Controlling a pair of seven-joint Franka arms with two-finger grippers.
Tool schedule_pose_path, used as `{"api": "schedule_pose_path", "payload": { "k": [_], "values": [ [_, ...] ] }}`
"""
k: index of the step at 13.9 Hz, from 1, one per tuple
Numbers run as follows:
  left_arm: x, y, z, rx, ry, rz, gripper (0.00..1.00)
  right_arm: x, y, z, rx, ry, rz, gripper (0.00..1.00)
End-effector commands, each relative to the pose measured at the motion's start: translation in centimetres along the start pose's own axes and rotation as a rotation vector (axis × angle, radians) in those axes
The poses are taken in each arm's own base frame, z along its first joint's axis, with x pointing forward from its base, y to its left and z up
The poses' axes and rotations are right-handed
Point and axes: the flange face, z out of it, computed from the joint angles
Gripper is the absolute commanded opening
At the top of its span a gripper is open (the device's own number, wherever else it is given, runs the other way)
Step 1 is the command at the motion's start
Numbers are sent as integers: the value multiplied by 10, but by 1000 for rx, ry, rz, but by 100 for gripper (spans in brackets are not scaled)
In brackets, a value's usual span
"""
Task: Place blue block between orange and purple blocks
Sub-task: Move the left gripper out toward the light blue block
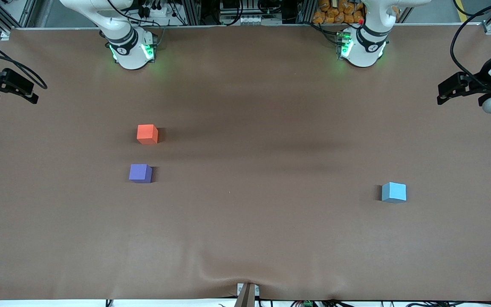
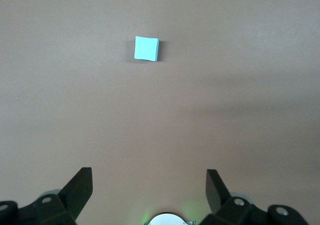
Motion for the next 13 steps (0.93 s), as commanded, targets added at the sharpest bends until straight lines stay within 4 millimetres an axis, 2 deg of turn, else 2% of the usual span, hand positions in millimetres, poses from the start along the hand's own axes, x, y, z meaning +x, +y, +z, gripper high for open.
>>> {"api": "schedule_pose_path", "payload": {
  "k": [1,5,7,11,13],
  "values": [
    [2,2,-7,3,8,17,100,1,3,-3,-7,-1,-3,100],
    [4,3,-4,28,2,8,100,0,3,-3,-6,-2,-3,100],
    [11,1,5,31,-12,-1,100,0,3,-3,-6,-2,-3,100],
    [71,0,87,82,-74,7,100,0,3,-3,-6,-2,-3,100],
    [104,-8,123,82,-25,17,100,0,2,-3,-6,-2,-5,100]
  ]
}}
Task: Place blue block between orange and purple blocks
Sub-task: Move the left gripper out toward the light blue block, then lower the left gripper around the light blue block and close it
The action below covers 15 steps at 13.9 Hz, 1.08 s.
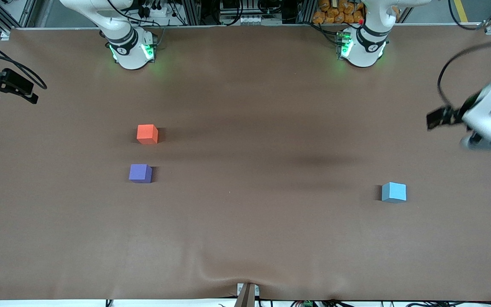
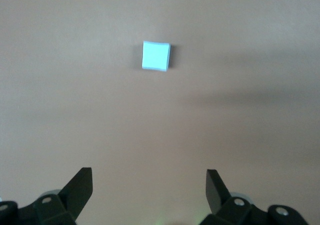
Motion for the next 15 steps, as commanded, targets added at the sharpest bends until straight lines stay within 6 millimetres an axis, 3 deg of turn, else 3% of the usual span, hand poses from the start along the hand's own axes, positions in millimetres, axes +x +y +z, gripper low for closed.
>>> {"api": "schedule_pose_path", "payload": {
  "k": [1,5,10,12,15],
  "values": [
    [47,-16,52,17,29,-2,100,0,2,-3,-6,-1,-4,100],
    [108,-29,162,19,89,53,100,0,2,-3,-6,-1,-4,100],
    [133,-64,247,6,122,176,100,0,2,-3,-6,-1,-4,100],
    [139,-58,264,-60,155,132,100,0,2,-3,-6,-1,-4,100],
    [136,-51,267,-192,154,-3,100,0,2,-3,-6,-1,-4,100]
  ]
}}
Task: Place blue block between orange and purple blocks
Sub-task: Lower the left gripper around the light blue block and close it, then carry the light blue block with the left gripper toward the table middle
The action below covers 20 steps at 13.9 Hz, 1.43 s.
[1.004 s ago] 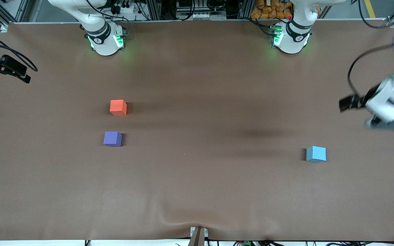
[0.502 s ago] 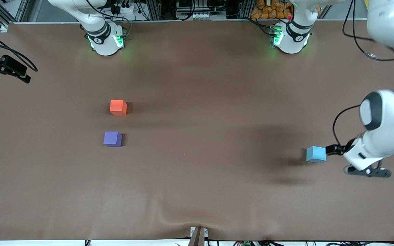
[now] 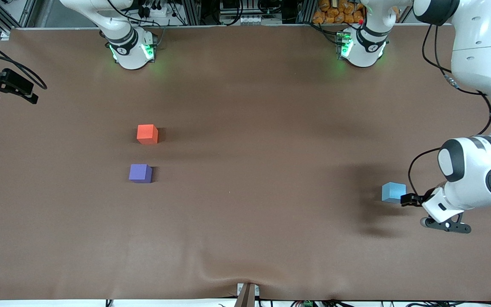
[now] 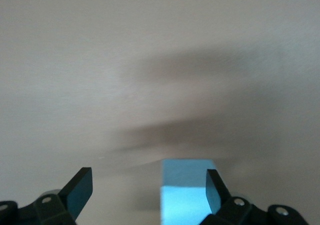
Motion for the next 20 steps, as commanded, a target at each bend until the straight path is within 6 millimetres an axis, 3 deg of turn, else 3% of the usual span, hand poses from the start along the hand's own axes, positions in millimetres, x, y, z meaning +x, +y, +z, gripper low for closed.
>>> {"api": "schedule_pose_path", "payload": {
  "k": [1,3,5,9,15,16,17,18,20],
  "values": [
    [-2,5,-2,-67,-8,-122,100,0,2,-3,-6,-1,-4,100],
    [-18,29,5,-69,-122,-218,100,0,2,-3,-6,-1,-4,100],
    [-24,43,20,4,-168,-188,100,0,2,-3,-6,-1,-4,100],
    [-26,36,34,143,-193,-90,100,0,1,-3,-6,-1,-6,100],
    [-28,39,57,143,-208,-79,100,0,0,-3,-6,-1,-7,100],
    [-28,39,57,143,-208,-78,81,0,0,-3,-6,1,-7,100],
    [-28,38,55,144,-206,-69,40,0,0,-3,-6,1,-7,100],
    [-27,39,53,144,-204,-66,24,0,0,-3,-6,1,-7,100],
    [-26,49,49,142,-202,-55,23,0,0,-3,-6,-1,-7,100]
  ]
}}
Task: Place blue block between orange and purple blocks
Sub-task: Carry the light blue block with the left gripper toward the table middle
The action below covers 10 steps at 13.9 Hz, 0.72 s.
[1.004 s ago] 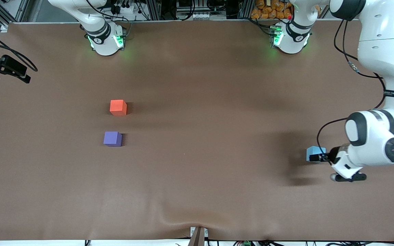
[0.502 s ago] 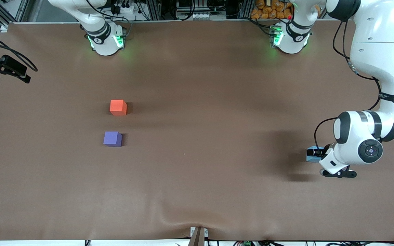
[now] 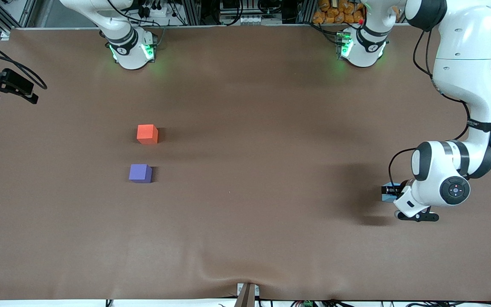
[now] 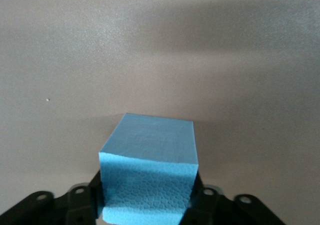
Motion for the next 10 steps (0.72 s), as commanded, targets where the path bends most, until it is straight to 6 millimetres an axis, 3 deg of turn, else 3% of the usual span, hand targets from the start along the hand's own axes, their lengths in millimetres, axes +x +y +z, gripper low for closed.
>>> {"api": "schedule_pose_path", "payload": {
  "k": [1,4,5,7,10],
  "values": [
    [-2,17,-20,25,23,36,23,0,0,-3,-6,-1,-7,100],
    [-12,76,-72,39,53,64,23,0,0,-3,-6,-1,-7,100],
    [-20,107,-87,40,41,41,24,0,0,-3,-6,1,-7,100],
    [-41,181,-105,63,29,-4,25,0,0,-3,-6,-1,-8,100],
    [-79,299,-114,44,44,-34,25,0,0,-3,-6,-1,-7,100]
  ]
}}
